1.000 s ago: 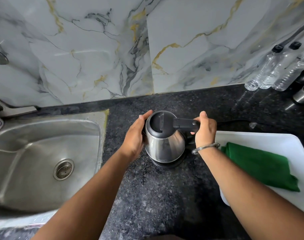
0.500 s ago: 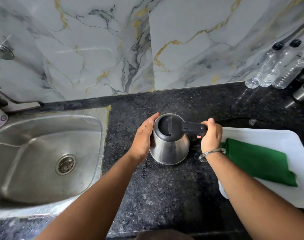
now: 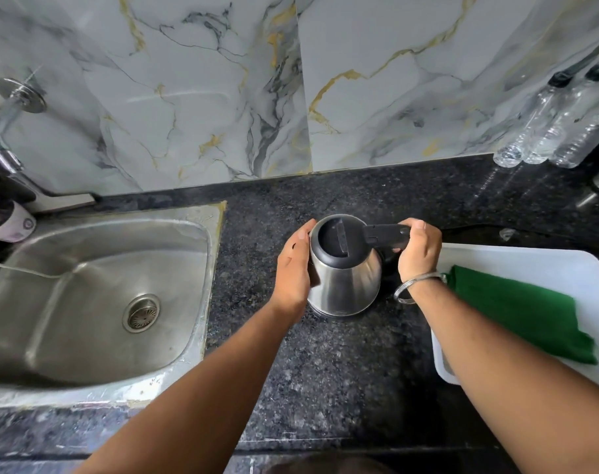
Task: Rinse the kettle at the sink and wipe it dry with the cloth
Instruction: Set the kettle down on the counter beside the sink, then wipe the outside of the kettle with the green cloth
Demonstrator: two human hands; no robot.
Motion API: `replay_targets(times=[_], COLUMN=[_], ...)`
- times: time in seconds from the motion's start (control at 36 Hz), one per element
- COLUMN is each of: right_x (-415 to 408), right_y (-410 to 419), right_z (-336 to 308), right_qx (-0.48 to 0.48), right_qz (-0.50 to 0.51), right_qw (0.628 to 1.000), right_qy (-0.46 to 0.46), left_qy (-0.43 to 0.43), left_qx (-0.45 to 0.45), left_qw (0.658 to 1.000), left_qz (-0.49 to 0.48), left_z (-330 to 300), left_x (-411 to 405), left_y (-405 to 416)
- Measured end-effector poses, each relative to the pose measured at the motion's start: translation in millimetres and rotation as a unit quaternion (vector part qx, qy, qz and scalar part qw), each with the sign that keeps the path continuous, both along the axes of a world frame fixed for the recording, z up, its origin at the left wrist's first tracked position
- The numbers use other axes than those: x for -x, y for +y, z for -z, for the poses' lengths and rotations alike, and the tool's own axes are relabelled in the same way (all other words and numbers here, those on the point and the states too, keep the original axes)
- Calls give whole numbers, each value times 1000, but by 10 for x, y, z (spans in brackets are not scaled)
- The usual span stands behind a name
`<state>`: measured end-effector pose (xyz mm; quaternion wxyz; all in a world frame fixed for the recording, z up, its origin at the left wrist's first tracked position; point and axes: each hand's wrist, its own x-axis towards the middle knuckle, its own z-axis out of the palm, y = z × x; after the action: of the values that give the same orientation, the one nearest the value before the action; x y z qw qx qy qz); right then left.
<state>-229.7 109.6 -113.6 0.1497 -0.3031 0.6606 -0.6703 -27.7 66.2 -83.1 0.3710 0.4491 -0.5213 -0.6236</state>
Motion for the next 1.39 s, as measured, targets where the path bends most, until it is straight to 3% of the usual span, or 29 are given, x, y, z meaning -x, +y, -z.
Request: replay_targets(times=[0.19,0.33,0.5,0.58,0.67,0.75,0.81,0.86,0.94,1.08,1.28,1.33,1.39], right_x=[153,223,647,995,1292,1502,1594,1660,1721,1714,1621,1576,1547], right_y=[-105,310,1121,1376,1533,1622,1656,1677,1637,1450,1437,1471,1493], right_z=[-98,-112,70,100,153,229,275,306,265,59,-79,-58,-62], right_qx=[-61,-156,-307,-447,-557,-621,-650,-652,-633,-670,-719,-712,-694], right_qz=[46,73,79,57,-15,-94,-141,-160,-150,-224,-308,-307,-302], right_qw=[997,982,930,872,799,726,680,658,653,649,581,592,626], right_qy=[-18,73,185,192,228,280,310,341,388,282,225,221,189], left_qy=[8,14,-148,-226,-309,-401,-430,-434,-435,-441,-433,-432,-431], left_qx=[-20,-37,105,265,393,447,446,446,448,445,446,445,442], left_qw=[999,996,975,917,805,698,673,672,674,672,672,674,678], left_qz=[39,81,125,195,320,388,404,401,394,395,402,401,399], left_z=[42,-31,-314,-570,-757,-758,-707,-665,-632,-630,-603,-606,-617], left_x=[126,180,108,312,655,912,973,977,970,964,946,941,936], left_y=[247,475,215,29,-143,-231,-265,-288,-306,-319,-351,-346,-332])
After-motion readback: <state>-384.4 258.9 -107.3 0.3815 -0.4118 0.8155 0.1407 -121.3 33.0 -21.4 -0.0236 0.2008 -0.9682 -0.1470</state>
